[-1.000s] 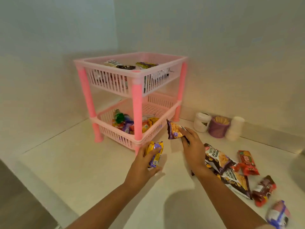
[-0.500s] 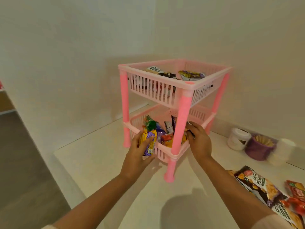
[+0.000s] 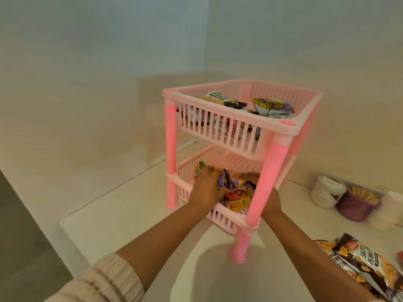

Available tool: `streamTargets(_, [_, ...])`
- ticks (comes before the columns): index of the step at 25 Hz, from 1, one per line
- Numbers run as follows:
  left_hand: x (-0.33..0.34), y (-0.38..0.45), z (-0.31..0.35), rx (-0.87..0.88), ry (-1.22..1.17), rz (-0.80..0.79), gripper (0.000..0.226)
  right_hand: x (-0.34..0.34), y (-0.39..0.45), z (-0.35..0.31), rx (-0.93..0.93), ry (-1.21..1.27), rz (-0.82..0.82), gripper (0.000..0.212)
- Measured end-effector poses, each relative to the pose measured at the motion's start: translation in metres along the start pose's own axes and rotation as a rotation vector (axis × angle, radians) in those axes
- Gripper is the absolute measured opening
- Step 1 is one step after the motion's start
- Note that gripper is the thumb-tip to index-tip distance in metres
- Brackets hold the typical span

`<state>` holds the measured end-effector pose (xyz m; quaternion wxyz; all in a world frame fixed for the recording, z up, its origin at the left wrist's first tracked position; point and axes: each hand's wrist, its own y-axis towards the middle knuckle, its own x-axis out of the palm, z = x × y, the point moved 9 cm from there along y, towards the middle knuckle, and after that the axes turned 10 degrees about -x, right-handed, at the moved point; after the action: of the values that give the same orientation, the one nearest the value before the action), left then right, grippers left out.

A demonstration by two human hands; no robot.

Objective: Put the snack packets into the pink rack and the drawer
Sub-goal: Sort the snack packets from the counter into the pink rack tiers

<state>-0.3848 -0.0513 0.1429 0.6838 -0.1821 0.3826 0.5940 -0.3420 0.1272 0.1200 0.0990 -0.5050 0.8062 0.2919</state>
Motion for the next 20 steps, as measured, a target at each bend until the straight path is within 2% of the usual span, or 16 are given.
streamTargets(3, [0.027, 0.014, -0.003, -0.002, 0.145, -0.174, 0.071, 0.006, 0.013, 0.005, -0.013, -0.188, -0.065, 0.029])
streamTargets(6, [0.051, 0.02, -0.004, 0.054, 0.413, -0.315, 0.076, 0.032, 0.021, 0.011, -0.141, -0.455, -0.312, 0.066])
streamTargets(7, [0.055, 0.021, -0.006, 0.056, 0.46, -0.328, 0.074, 0.038, 0.027, 0.015, -0.213, -0.566, -0.362, 0.071])
streamTargets(9, [0.055, 0.021, -0.009, 0.057, 0.467, -0.283, 0.07, 0.037, 0.027, 0.016, -0.258, -0.509, -0.351, 0.073])
streamTargets(11, [0.044, 0.018, -0.005, 0.095, 0.4, -0.141, 0.072, 0.025, 0.027, 0.004, -0.295, -0.301, -0.171, 0.072])
streamTargets(13, [0.029, 0.01, -0.001, 0.14, 0.318, 0.027, 0.079, 0.015, 0.017, -0.001, -0.279, -0.206, -0.084, 0.071])
streamTargets(16, [0.023, -0.007, 0.0, 0.168, 0.252, 0.131, 0.074, 0.006, -0.009, 0.01, -0.121, -0.077, -0.082, 0.038])
streamTargets(17, [0.025, -0.018, 0.001, 0.185, 0.237, 0.149, 0.07, 0.004, -0.023, 0.008, -0.139, -0.103, -0.113, 0.033])
streamTargets(19, [0.033, -0.049, 0.004, 0.222, 0.224, 0.154, 0.066, 0.0, -0.053, -0.002, -0.227, -0.252, -0.199, 0.066])
streamTargets(20, [0.039, -0.066, 0.003, 0.231, 0.223, 0.146, 0.064, -0.003, -0.067, -0.002, -0.236, -0.305, -0.213, 0.073])
